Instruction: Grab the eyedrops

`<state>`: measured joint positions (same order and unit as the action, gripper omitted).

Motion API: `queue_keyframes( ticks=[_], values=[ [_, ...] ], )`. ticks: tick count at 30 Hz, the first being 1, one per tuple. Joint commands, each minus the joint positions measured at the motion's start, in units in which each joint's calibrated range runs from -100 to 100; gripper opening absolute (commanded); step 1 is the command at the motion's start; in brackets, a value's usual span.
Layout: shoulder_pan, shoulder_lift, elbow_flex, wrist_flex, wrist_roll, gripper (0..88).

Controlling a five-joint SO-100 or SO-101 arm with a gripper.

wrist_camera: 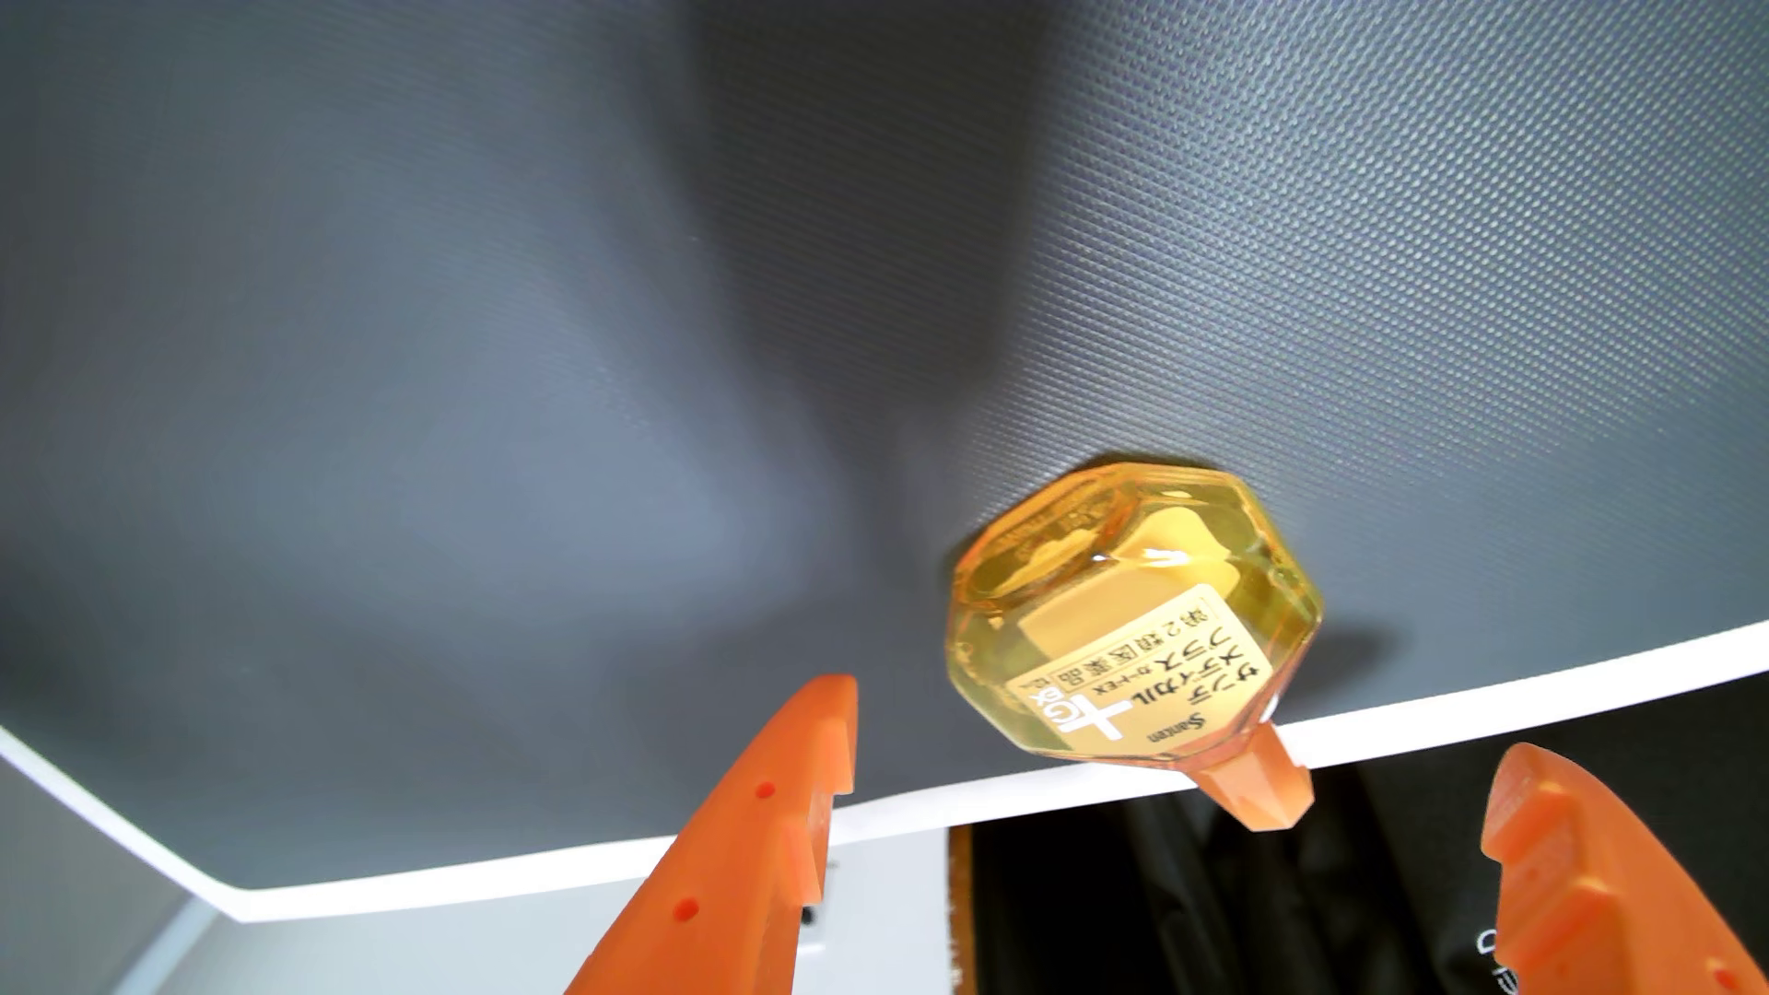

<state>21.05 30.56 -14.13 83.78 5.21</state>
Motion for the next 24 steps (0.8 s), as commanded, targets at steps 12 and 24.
queue_keyframes(
  ticks=[12,24],
  values=[
    [-0.3,1.8,1.5,-2.2,0.1,36.0],
    [0.1,1.5,4.8,-3.9,-0.4,35.8]
  ],
)
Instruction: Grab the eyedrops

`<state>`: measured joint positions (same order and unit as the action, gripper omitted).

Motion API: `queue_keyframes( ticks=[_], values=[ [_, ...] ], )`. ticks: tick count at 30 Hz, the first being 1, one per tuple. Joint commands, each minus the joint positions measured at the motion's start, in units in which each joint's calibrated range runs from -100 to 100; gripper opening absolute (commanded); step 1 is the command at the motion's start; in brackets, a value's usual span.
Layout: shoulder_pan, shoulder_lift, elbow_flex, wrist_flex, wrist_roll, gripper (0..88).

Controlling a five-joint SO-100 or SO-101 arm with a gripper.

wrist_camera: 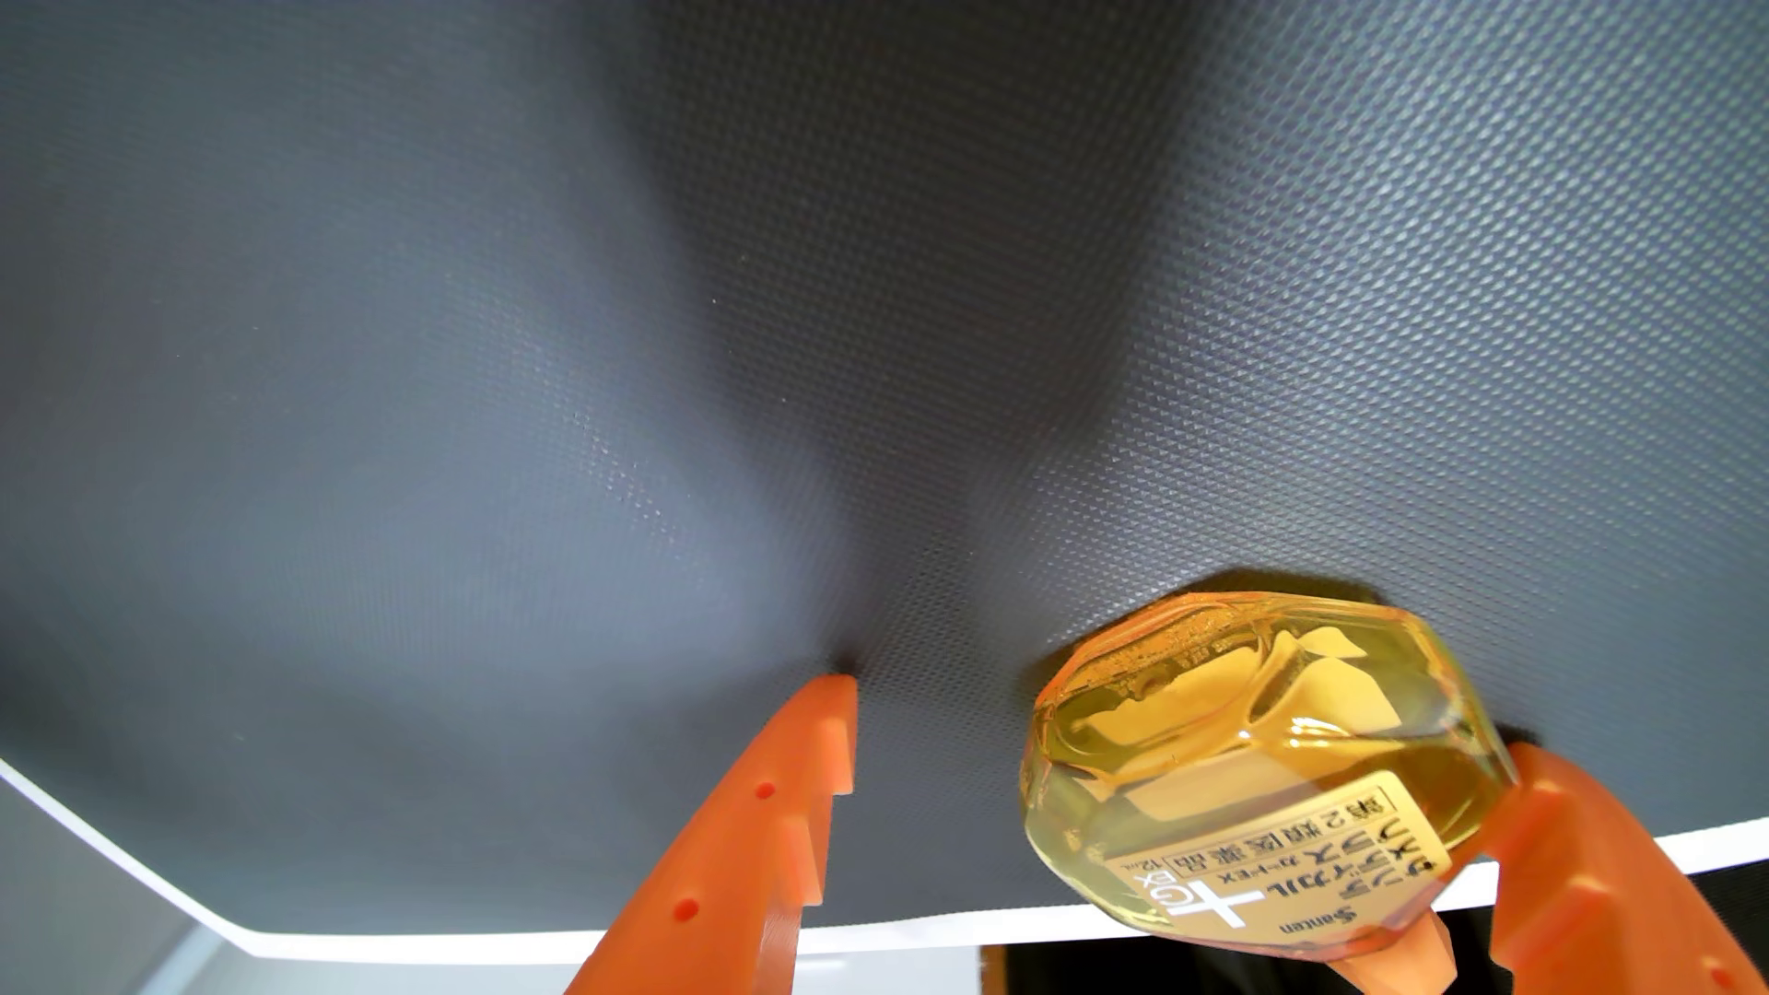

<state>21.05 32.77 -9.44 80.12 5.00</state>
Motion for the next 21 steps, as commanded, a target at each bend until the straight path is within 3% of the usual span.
queue_keyframes(
  ticks=[1,8,21],
  values=[
    [0.1,-0.7,0.1,-0.3,-0.2,35.8],
    [0.1,-0.7,-0.2,-1.6,-0.8,24.2],
    [0.0,-0.6,-0.2,-2.6,-0.9,12.8]
  ],
)
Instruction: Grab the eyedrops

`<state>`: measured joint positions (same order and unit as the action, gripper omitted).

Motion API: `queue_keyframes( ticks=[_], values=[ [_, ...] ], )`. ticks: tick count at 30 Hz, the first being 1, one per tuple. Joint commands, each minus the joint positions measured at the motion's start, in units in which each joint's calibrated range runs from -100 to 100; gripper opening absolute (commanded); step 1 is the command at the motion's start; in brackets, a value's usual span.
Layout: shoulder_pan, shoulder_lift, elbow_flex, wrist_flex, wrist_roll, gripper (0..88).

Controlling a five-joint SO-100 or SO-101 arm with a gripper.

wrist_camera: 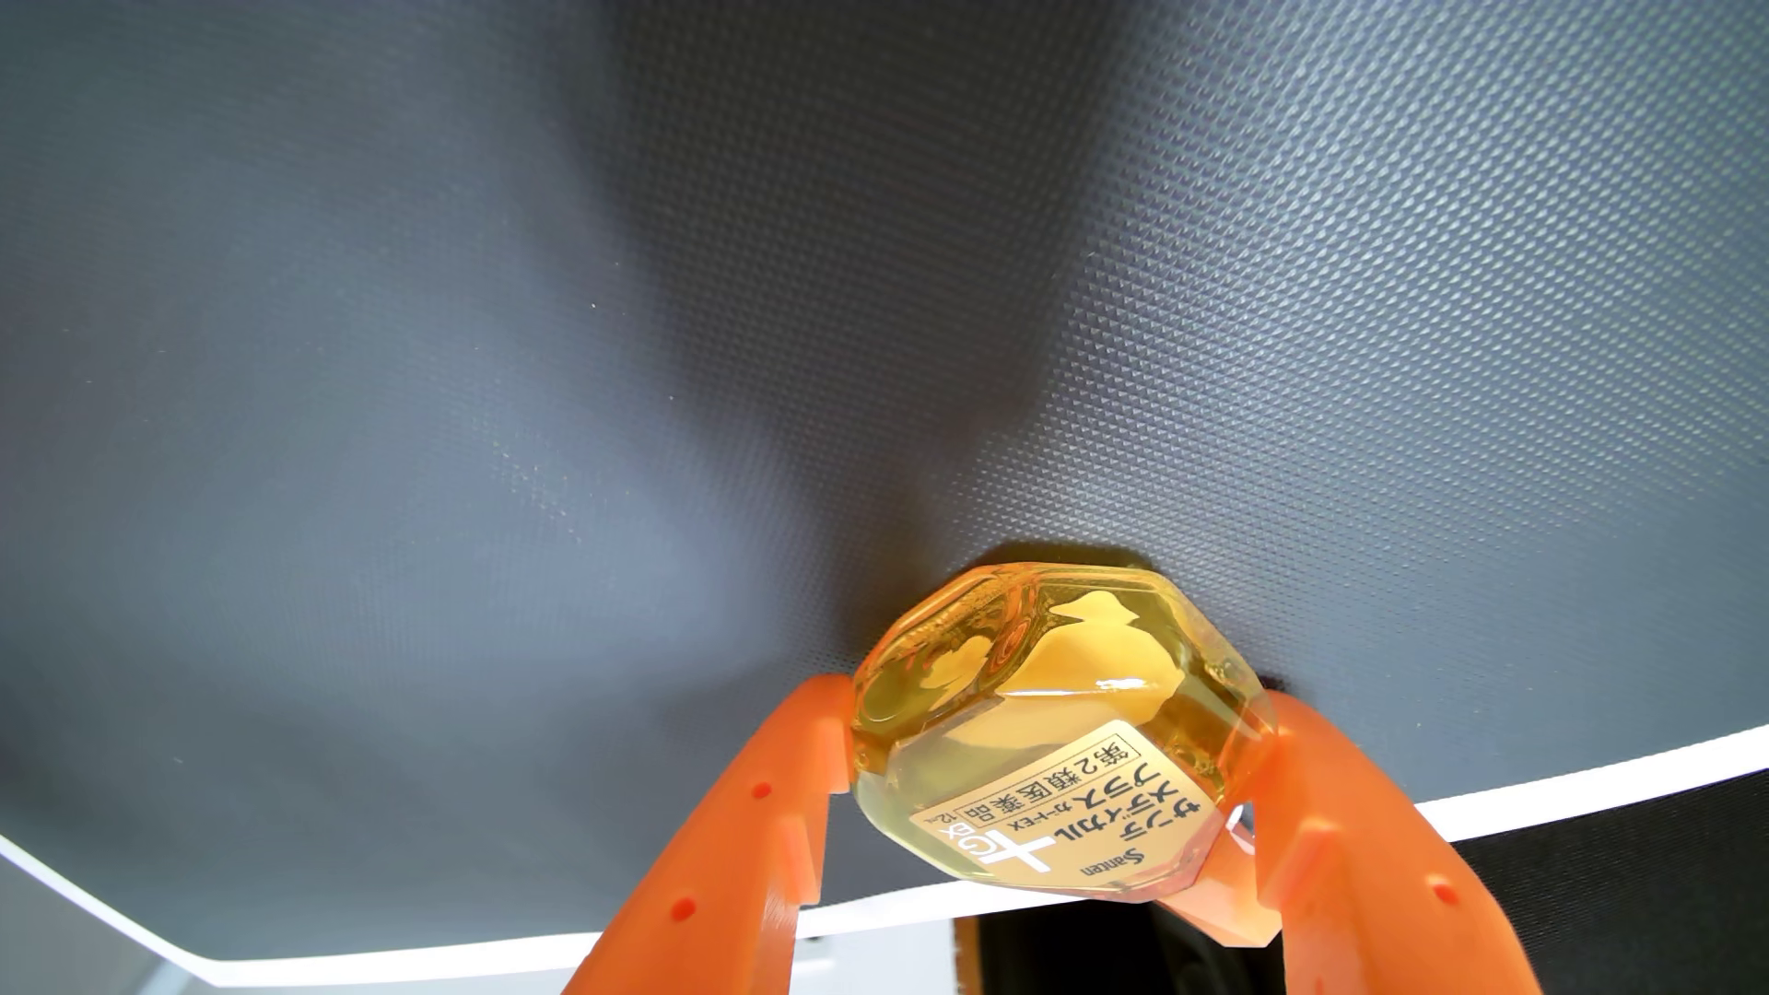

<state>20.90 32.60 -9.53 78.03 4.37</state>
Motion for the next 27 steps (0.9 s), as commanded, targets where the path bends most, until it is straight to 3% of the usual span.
queue_keyframes(
  ticks=[1,9,27],
  values=[
    [0.1,-0.5,-0.2,-0.6,-0.3,11.5],
    [0.1,-0.5,-0.2,-1.4,-0.7,1.0],
    [-3.4,-10.0,0.1,2.3,-0.2,0.5]
  ],
)
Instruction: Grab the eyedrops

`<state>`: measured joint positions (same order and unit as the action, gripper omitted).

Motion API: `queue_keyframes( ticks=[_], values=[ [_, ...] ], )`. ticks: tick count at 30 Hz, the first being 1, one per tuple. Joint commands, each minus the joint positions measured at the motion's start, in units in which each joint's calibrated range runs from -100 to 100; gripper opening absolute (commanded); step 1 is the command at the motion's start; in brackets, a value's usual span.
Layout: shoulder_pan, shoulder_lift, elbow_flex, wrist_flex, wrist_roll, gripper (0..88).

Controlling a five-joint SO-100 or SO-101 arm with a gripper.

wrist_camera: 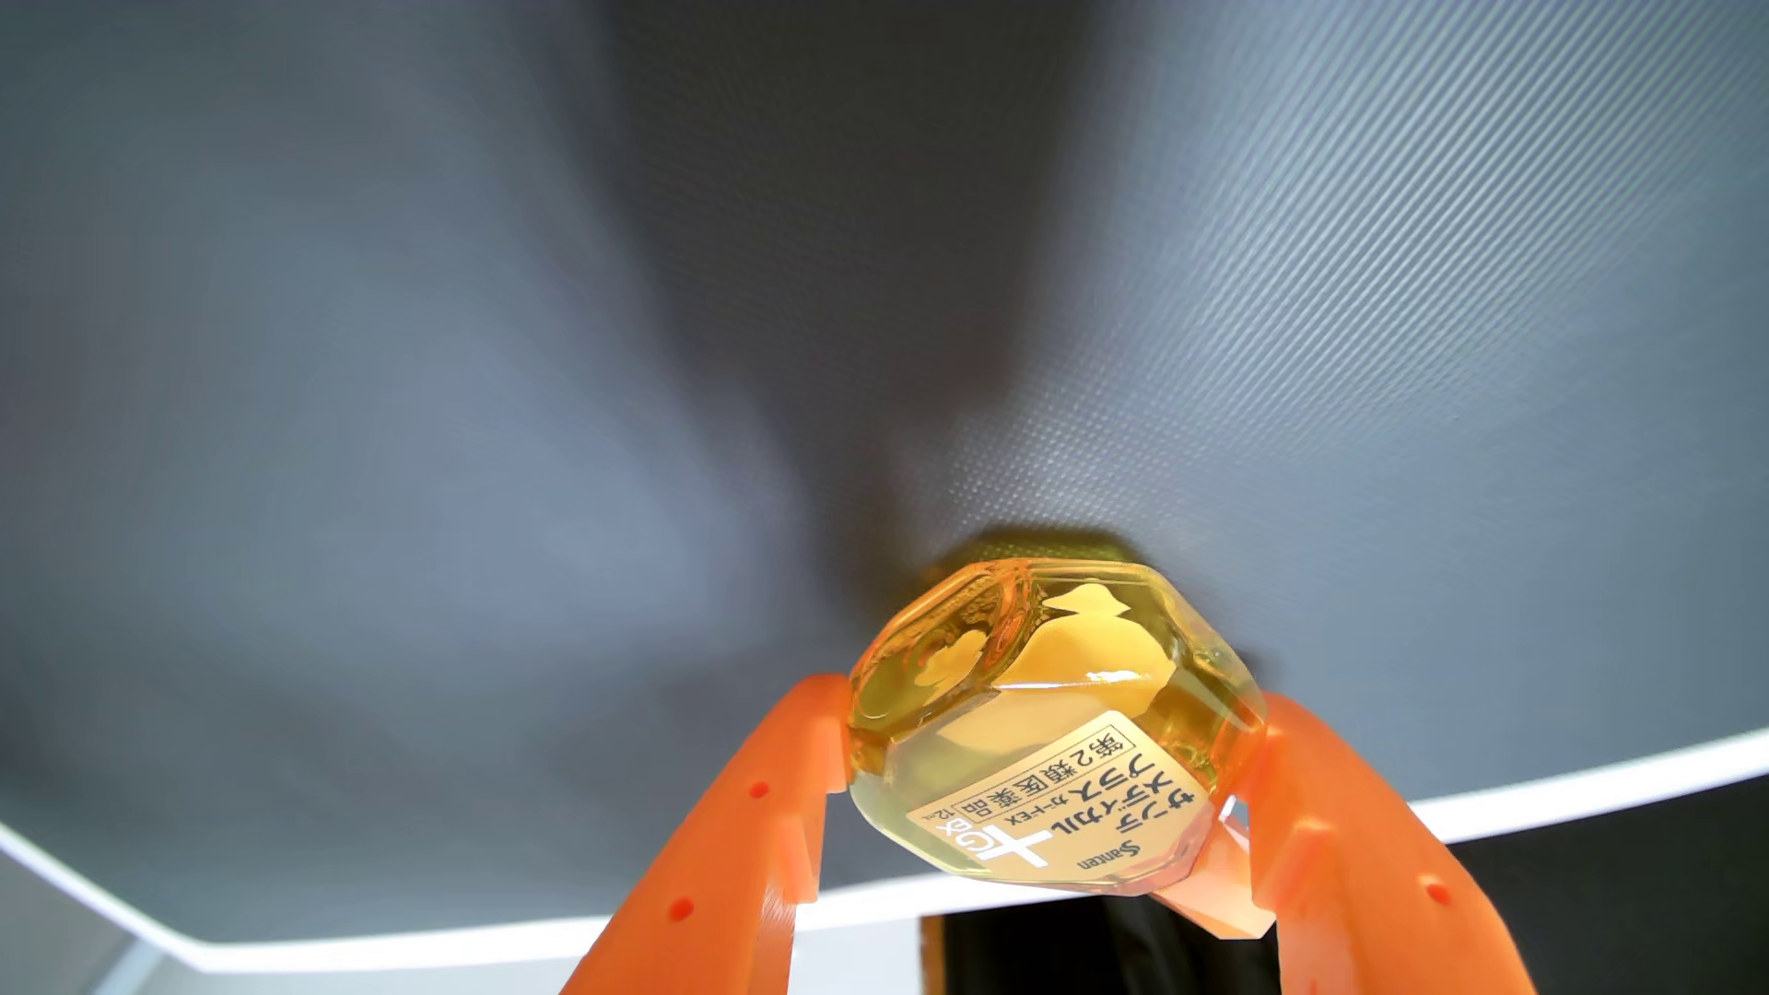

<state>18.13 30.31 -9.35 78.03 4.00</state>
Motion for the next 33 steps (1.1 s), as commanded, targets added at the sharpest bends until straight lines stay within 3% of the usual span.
queue_keyframes(
  ticks=[1,16,33],
  values=[
    [-0.8,-9.0,0.1,2.9,0.2,0.5],
    [-9.0,-17.9,1.5,5.4,3.4,0.5],
    [-15.1,-29.5,3.1,7.9,2.3,0.4]
  ],
)
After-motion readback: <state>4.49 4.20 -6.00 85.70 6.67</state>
